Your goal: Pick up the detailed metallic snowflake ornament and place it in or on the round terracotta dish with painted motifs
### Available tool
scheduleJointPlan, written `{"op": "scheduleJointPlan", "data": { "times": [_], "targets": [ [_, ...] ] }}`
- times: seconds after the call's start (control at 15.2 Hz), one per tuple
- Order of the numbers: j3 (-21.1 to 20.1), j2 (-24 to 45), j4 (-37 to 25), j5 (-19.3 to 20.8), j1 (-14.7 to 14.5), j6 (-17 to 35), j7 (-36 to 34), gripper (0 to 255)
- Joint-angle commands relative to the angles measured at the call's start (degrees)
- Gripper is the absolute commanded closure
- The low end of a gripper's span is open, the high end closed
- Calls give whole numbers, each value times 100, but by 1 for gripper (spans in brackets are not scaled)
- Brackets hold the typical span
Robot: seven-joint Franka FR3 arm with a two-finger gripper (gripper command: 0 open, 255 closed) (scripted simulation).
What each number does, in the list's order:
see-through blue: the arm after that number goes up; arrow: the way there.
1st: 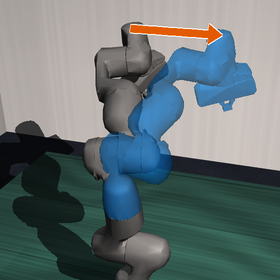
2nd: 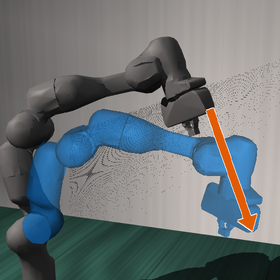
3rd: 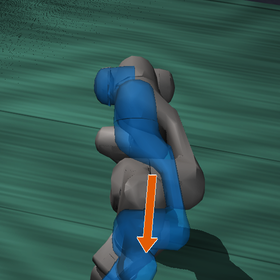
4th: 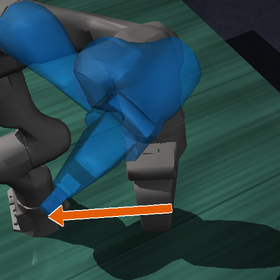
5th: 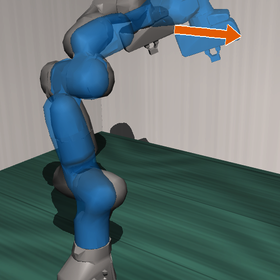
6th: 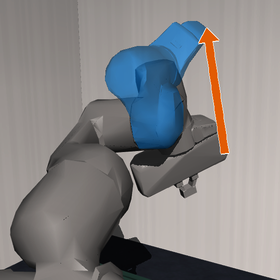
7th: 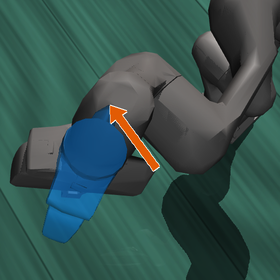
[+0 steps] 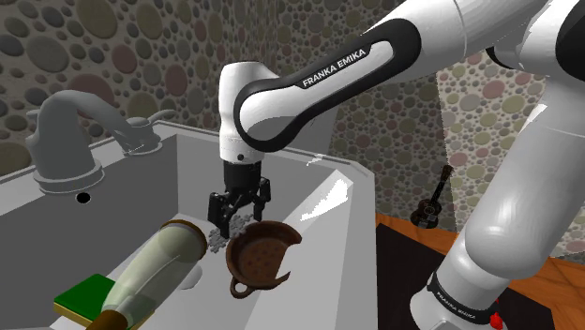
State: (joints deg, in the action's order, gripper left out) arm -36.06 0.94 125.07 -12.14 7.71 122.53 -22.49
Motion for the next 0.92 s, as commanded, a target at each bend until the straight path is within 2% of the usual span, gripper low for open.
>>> {"op": "scheduleJointPlan", "data": {
  "times": [0.0, 0.59, 0.86],
  "targets": [
    [0, 0, 0, 0, 0, 0, 0, 255],
    [0, 0, 0, 0, 0, 1, 0, 255],
    [15, -174, -160, -76, 19, -312, 21, 255]
  ]
}}
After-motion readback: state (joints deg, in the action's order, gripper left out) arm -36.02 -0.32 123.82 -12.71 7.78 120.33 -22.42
